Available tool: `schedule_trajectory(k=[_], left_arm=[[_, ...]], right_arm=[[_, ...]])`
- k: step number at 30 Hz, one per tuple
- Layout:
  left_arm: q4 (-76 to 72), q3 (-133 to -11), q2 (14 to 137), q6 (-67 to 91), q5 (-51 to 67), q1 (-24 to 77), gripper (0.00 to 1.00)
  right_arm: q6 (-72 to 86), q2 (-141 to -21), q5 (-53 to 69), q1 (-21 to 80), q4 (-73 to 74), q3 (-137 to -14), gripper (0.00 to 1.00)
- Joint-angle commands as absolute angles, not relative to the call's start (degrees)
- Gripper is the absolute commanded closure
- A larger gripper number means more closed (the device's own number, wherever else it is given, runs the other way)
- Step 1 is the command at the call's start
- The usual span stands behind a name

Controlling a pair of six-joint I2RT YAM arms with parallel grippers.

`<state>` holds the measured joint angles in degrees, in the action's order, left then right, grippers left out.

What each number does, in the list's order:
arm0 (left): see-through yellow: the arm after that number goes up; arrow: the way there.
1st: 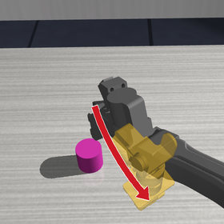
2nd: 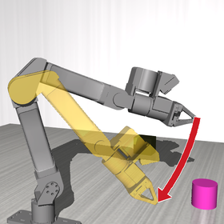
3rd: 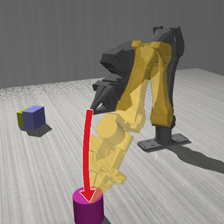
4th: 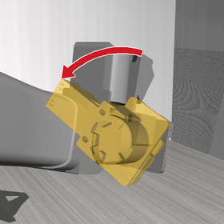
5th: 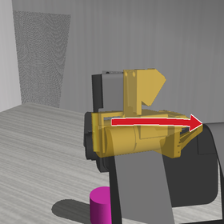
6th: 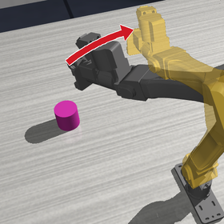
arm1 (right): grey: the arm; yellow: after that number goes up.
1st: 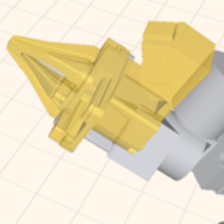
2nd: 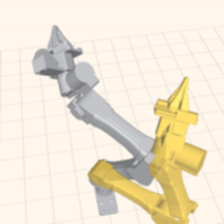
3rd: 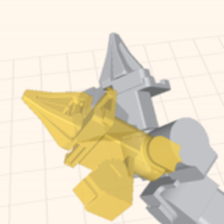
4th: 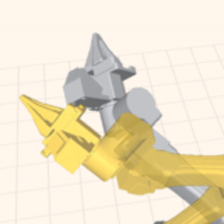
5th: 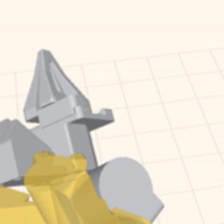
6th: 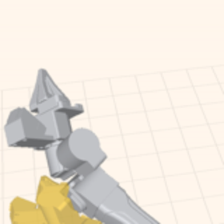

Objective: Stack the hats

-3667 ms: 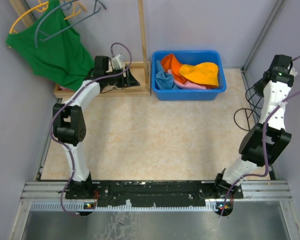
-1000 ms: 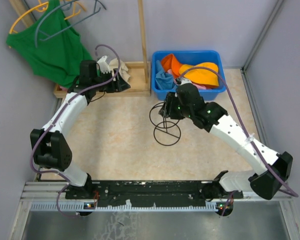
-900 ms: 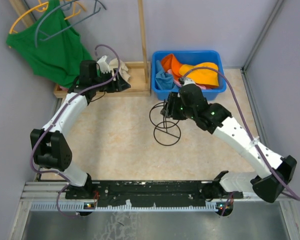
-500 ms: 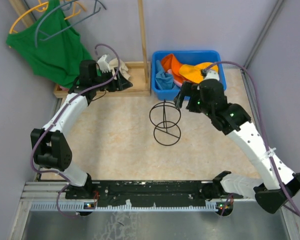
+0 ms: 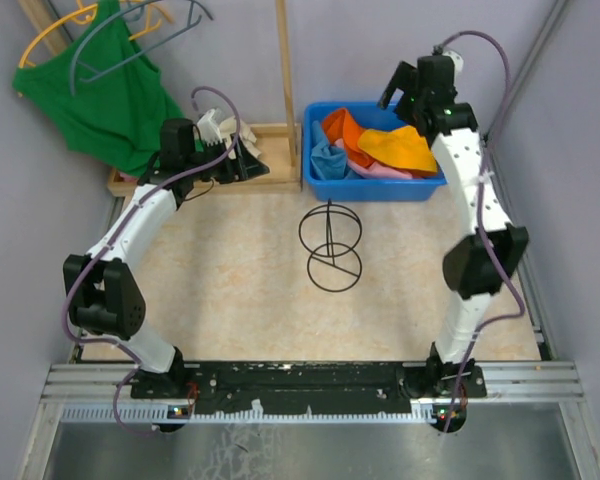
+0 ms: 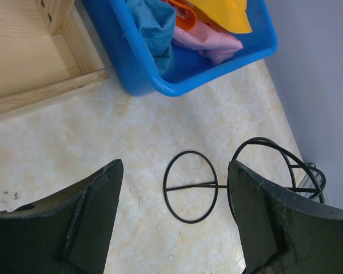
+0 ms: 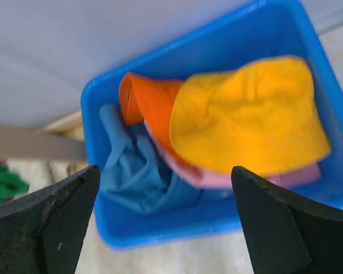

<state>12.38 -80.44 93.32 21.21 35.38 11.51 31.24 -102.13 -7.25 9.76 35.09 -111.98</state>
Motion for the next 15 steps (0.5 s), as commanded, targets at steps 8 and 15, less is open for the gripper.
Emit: schedule_trajectory(k=[8, 15], left_arm=[[15.3, -80.8, 92.0, 21.0, 30.7, 11.6, 0.20], [16.7, -84.4, 93.9, 20.6, 28.3, 11.6, 0.20]], right_arm=[[32.0, -129.3, -14.2, 4.9, 46.4, -140.0, 0.14], [28.6, -136.1, -14.7, 4.7, 44.2, -144.2, 0.07]])
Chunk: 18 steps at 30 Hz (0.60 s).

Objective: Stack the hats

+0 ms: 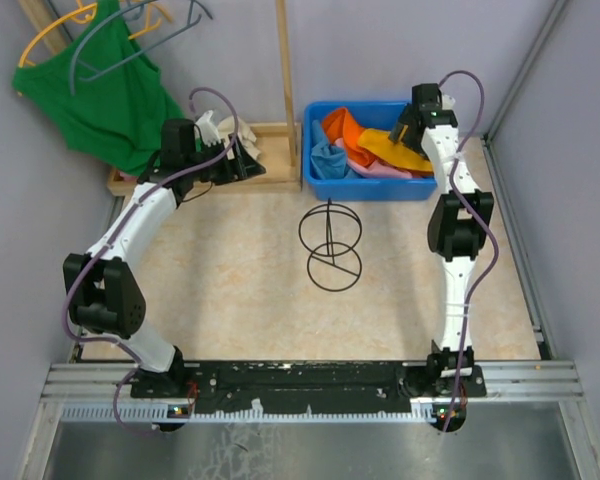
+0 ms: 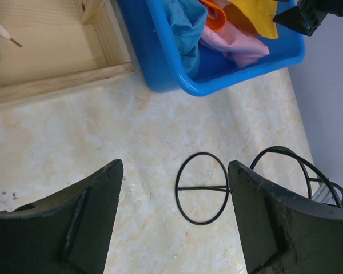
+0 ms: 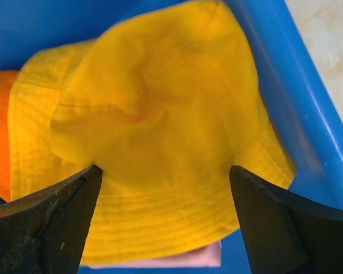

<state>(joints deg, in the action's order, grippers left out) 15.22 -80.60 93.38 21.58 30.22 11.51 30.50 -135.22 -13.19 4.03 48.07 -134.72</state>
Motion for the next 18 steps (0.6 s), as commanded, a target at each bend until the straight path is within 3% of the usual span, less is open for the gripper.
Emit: schedule_trajectory(k=[1, 8, 14, 18], left_arm=[[16.8, -85.1, 94.2, 20.5, 28.1, 11.6, 0.20], [18.3, -87.5, 95.2, 19.6, 26.5, 11.5, 0.20], [19.6, -88.7, 95.9, 18.8, 25.4, 11.5, 0.20], [20.5, -89.7, 96.1, 18.1, 24.7, 11.5, 0.20]], right_arm=[[28.2, -137.3, -15.0, 4.7, 44.0, -145.3, 0.05], [27.3, -131.9, -15.1, 4.7, 29.4, -130.9, 0.01], [25.2, -142.4, -15.3, 4.7, 38.2, -146.8, 0.01], [25.4, -141.3, -15.9, 4.8, 32.8, -141.0, 0.01]])
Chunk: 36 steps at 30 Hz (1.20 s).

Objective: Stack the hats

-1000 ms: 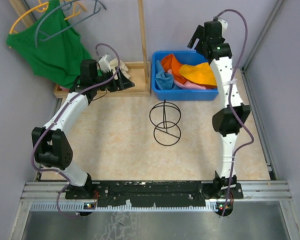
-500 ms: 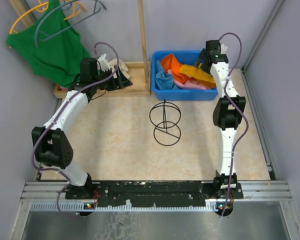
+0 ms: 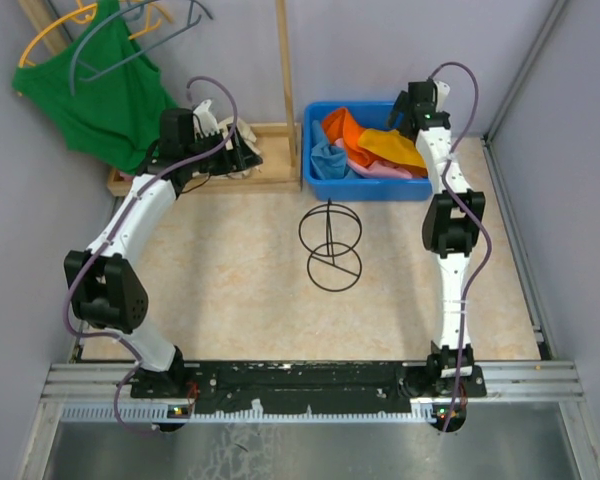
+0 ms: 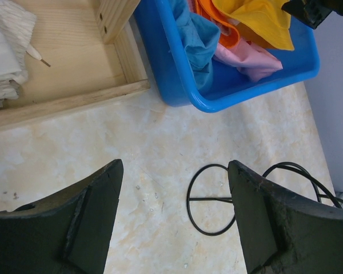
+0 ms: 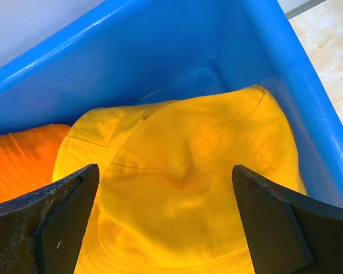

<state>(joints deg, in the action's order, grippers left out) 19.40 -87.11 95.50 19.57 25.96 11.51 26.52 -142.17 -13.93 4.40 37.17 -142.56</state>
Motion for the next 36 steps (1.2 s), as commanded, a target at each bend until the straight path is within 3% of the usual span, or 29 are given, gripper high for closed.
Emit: schedule_trajectory(k=[1, 12, 15, 25, 26, 27, 34, 35, 36], left_arm=[[20.6, -89.8, 96.2, 18.1, 24.6, 11.6, 0.20], [22.3, -93.1, 98.6, 17.8, 24.3, 11.5, 0.21], [22.4, -93.2, 98.9, 17.8, 24.3, 11.5, 0.21], [22.6, -94.9, 100.9, 17.3, 25.1, 11.5, 0.21], [22.4, -94.8, 101.0, 17.3, 25.3, 11.5, 0.21], [22.3, -94.8, 101.2, 17.4, 25.5, 11.5, 0.21], [20.6, -94.3, 102.1, 17.6, 27.2, 11.5, 0.21], [20.4, -94.3, 102.2, 17.7, 27.5, 11.5, 0.21], [20.2, -94.1, 102.4, 17.8, 27.8, 11.5, 0.22]], right_arm=[[25.3, -141.1, -16.2, 4.7, 31.9, -140.2, 0.01], [22.9, -145.5, -15.7, 4.9, 32.6, -141.9, 0.01], [22.5, -145.9, -16.7, 5.6, 32.6, -141.8, 0.08], [21.4, -144.5, -18.2, 6.2, 32.9, -141.1, 0.81], [21.0, -143.8, -18.2, 6.2, 33.0, -140.7, 0.95], [20.9, -143.1, -18.4, 6.2, 33.1, -140.1, 1.00], [19.9, -136.4, -17.8, 6.2, 33.6, -137.2, 1.00], [19.6, -135.1, -17.3, 6.3, 33.7, -137.0, 0.94], [19.1, -134.5, -17.1, 6.5, 33.8, -136.9, 0.79]])
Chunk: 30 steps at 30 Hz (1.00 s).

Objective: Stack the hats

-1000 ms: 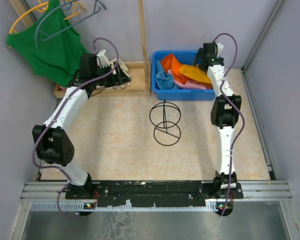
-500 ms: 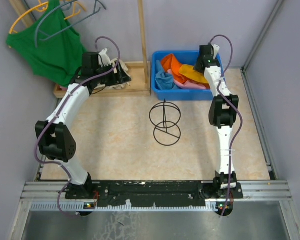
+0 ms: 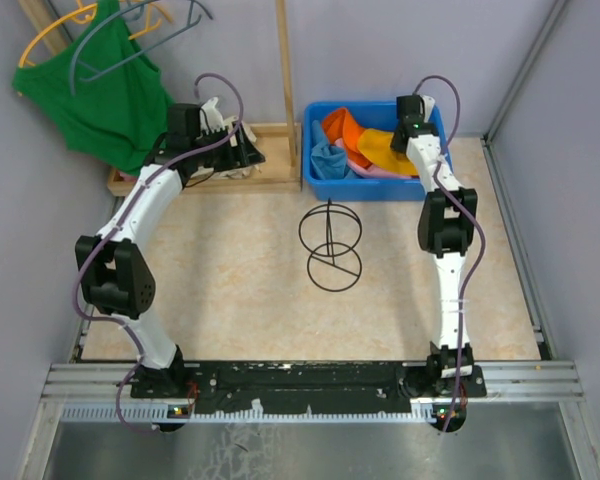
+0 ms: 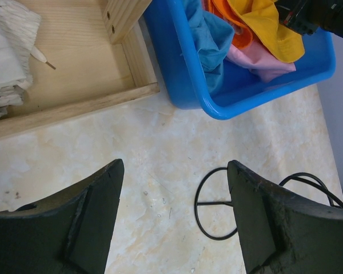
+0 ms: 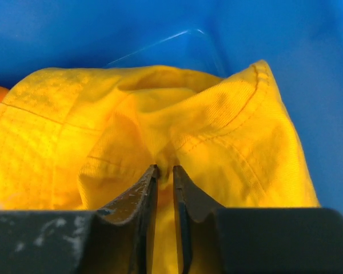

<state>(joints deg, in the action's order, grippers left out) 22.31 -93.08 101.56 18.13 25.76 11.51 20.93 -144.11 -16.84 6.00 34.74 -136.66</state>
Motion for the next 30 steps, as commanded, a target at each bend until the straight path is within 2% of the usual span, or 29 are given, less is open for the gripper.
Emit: schedule_trajectory(k=[1, 3, 8, 15, 30], left_arm=[[20.0, -94.0, 102.5, 17.8, 28.2, 11.5, 0.22], [19.7, -93.4, 102.4, 18.0, 28.7, 11.6, 0.22], [19.3, -92.0, 101.4, 17.5, 28.6, 11.5, 0.22], [20.7, -92.1, 100.5, 15.7, 27.3, 11.4, 0.22], [22.7, -92.7, 100.3, 14.6, 26.4, 9.8, 0.21]], right_arm=[[18.9, -133.7, -17.1, 6.6, 33.8, -136.7, 0.66], [19.0, -132.8, -16.8, 7.0, 33.6, -136.6, 0.49], [18.8, -133.4, -17.0, 8.5, 33.3, -138.7, 0.35], [19.4, -137.4, -18.5, 10.2, 34.1, -142.1, 0.31], [18.2, -142.4, -24.8, 9.7, 35.4, -142.3, 0.32]])
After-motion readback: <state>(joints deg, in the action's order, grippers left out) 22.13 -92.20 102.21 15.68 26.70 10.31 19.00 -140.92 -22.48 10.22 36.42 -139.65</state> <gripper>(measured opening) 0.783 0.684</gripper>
